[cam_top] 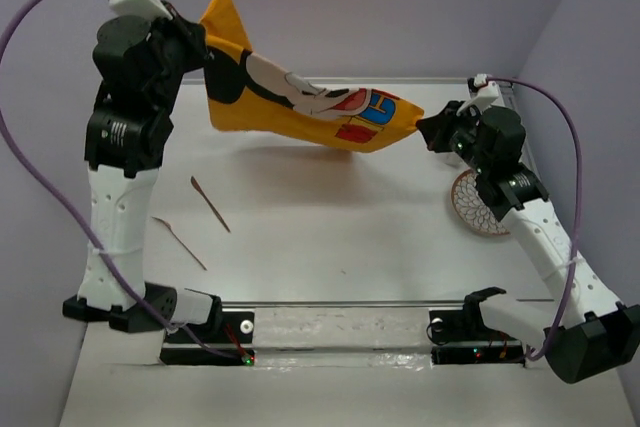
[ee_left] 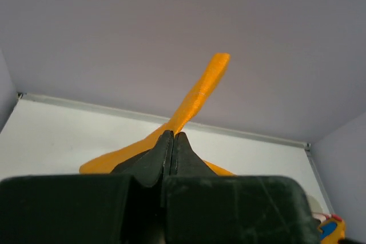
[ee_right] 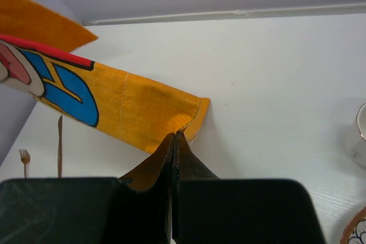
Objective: Set the dinner table for one person
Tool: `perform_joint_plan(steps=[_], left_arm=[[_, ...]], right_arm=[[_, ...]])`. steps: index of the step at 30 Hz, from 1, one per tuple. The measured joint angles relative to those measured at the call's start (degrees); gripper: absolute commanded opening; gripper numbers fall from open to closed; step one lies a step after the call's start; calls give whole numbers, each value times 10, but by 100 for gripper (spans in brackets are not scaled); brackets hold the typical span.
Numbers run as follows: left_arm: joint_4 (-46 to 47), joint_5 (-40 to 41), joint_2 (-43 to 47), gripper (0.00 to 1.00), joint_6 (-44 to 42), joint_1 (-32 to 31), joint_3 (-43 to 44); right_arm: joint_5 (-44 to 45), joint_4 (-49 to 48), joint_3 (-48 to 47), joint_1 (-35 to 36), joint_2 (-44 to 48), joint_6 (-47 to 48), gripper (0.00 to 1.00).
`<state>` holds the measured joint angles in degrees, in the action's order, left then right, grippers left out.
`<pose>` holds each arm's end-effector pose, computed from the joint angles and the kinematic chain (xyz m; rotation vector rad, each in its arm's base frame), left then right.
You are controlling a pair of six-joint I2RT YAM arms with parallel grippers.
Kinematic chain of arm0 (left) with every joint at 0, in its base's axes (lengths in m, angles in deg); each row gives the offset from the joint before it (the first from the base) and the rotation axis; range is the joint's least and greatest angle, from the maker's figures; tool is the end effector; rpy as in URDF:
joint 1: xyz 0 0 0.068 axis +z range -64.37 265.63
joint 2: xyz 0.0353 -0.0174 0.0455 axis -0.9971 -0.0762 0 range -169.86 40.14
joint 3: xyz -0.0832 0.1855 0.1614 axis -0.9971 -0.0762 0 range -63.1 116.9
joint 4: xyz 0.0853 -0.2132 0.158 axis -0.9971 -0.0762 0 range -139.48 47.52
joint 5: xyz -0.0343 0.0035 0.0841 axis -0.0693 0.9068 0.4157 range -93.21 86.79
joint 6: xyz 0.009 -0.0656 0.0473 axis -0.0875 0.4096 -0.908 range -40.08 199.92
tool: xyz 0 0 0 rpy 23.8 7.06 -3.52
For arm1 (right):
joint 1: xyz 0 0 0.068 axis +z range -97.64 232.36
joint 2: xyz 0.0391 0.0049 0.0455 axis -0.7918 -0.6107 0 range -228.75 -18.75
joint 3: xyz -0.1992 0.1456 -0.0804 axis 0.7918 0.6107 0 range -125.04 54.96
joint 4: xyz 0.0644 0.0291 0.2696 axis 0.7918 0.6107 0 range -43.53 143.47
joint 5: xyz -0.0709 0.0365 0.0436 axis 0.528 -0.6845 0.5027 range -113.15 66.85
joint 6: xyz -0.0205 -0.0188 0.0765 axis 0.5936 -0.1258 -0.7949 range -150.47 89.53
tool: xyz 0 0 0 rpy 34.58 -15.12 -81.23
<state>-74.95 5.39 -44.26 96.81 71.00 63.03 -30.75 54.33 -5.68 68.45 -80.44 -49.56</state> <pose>0.2873 -0.0641 0.6059 -0.1529 1.4118 -0.3495 0.2933 0.0944 0.3667 -0.0536 1.7577 0.5649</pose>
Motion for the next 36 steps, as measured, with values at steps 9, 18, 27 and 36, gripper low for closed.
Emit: perform_joint_plan(steps=[9, 18, 27, 36], left_arm=[[197, -6, 249, 0, 76, 1, -508], [317, -18, 48, 0, 126, 34, -498], [280, -60, -197, 0, 135, 100, -108], [414, -78, 38, 12, 153, 97, -378]], right_arm=[[-14, 32, -13, 0, 56, 2, 0], [5, 9, -130, 0, -114, 18, 0], [33, 25, -395, -31, -280, 61, 0], [33, -54, -263, -33, -139, 71, 0]])
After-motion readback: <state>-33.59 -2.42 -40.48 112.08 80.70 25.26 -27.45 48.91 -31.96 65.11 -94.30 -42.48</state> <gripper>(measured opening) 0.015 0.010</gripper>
